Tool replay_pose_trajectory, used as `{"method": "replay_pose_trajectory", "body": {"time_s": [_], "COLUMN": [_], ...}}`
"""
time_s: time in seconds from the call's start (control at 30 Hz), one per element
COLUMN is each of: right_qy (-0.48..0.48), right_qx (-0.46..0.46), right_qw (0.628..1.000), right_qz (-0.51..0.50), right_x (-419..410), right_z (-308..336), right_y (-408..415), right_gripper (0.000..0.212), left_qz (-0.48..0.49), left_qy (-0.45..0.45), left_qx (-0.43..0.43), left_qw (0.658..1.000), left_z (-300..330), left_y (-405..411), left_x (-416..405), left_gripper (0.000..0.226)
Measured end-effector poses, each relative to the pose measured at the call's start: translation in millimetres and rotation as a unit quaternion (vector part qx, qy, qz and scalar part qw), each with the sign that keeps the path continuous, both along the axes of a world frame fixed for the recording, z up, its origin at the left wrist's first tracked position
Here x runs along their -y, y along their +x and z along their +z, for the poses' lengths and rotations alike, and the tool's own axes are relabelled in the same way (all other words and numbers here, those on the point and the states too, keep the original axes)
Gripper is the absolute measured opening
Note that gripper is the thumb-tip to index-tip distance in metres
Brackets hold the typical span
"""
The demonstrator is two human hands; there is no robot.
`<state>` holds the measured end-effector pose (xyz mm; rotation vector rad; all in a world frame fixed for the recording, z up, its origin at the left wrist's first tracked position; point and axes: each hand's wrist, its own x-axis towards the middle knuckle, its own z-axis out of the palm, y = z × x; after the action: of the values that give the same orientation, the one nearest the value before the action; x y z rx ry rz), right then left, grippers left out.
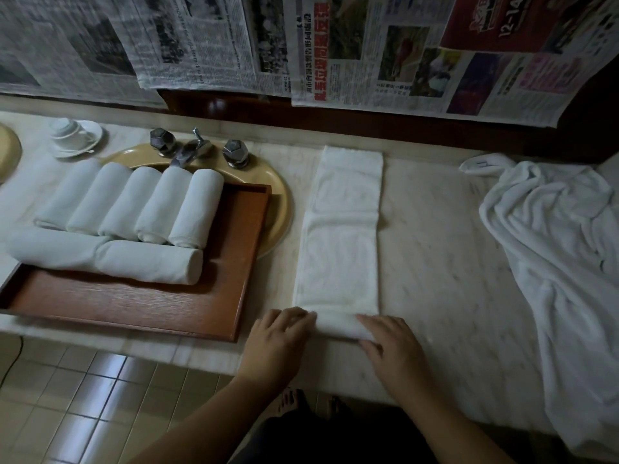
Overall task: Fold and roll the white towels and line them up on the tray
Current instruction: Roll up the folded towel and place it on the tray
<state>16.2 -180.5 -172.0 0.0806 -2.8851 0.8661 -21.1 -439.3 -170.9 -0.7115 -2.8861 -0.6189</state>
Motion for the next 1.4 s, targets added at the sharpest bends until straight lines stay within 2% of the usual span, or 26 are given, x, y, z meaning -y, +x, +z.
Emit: {"method": "replay_pose_trajectory", "body": {"time_s": [0.1,0.17,0.23,0.3,0.37,0.5,0.57,0.67,0.7,0.77,0.83,0.97,1.07,1.2,1.4], "right_qy": [-0.155,-0.179,-0.192,-0.201,-0.200,-0.273,-0.219,-0.112,-0.080,-0.020,0.002,-0.046,-0.103,-0.119,-0.145], "right_qx": [0.087,0.093,0.093,0.111,0.138,0.176,0.147,0.025,-0.005,-0.042,-0.052,-0.006,0.076,0.179,0.232], "right_qw": [0.981,0.976,0.972,0.967,0.963,0.932,0.952,0.988,0.994,0.999,0.998,0.998,0.992,0.977,0.961], "right_qz": [-0.082,-0.086,-0.101,-0.112,-0.117,-0.161,-0.153,-0.108,-0.078,-0.010,0.036,0.044,0.017,-0.005,-0.030], "right_x": [-9.0,-9.4,-10.4,-12.7,-12.0,-8.6,-5.8,-3.5,-5.0,-13.2,-21.4,-24.7,-23.1,-19.8,-17.1], "right_z": [3.1,2.2,-0.9,-1.1,2.8,13.9,15.8,10.5,7.2,-2.3,-4.6,-0.1,3.8,12.1,13.0], "right_y": [-6.4,-12.7,-22.1,-31.3,-37.9,-44.6,-43.1,-32.5,-28.4,-21.6,-19.0,-29.0,-39.0,-47.0,-71.7], "right_gripper": [0.033,0.033,0.031,0.021,0.013,0.025,0.015,0.007,0.009,0.028,0.042,0.040,0.038,0.039,0.027], "left_qz": [0.081,0.148,0.217,0.247,0.252,0.265,0.266,0.206,0.175,0.102,0.045,0.075,0.104,0.128,0.171], "left_qy": [0.061,0.149,0.254,0.282,0.260,0.266,0.245,0.111,0.076,0.019,-0.025,-0.003,0.026,0.046,0.097], "left_qx": [0.107,0.192,0.257,0.272,0.261,0.243,0.220,0.095,0.053,-0.004,-0.026,0.043,0.091,0.147,0.195], "left_qw": [0.989,0.959,0.907,0.886,0.895,0.894,0.906,0.968,0.980,0.995,0.998,0.996,0.990,0.980,0.961], "left_z": [2.4,9.4,18.0,21.8,18.7,12.4,13.2,13.3,12.4,7.9,2.2,-3.6,1.0,9.0,14.4], "left_y": [-9.5,-14.8,-19.1,-20.8,-22.4,-29.2,-28.7,-22.1,-19.9,-16.4,-13.7,-16.3,-19.7,-24.8,-29.5], "left_x": [-6.6,-14.2,-20.4,-24.7,-25.8,-27.8,-29.5,-25.5,-21.4,-11.7,-4.6,-1.3,-7.3,-11.3,-21.2], "left_gripper": [0.036,0.032,0.019,0.010,0.007,0.008,0.008,0.021,0.024,0.029,0.038,0.044,0.041,0.040,0.038]}}
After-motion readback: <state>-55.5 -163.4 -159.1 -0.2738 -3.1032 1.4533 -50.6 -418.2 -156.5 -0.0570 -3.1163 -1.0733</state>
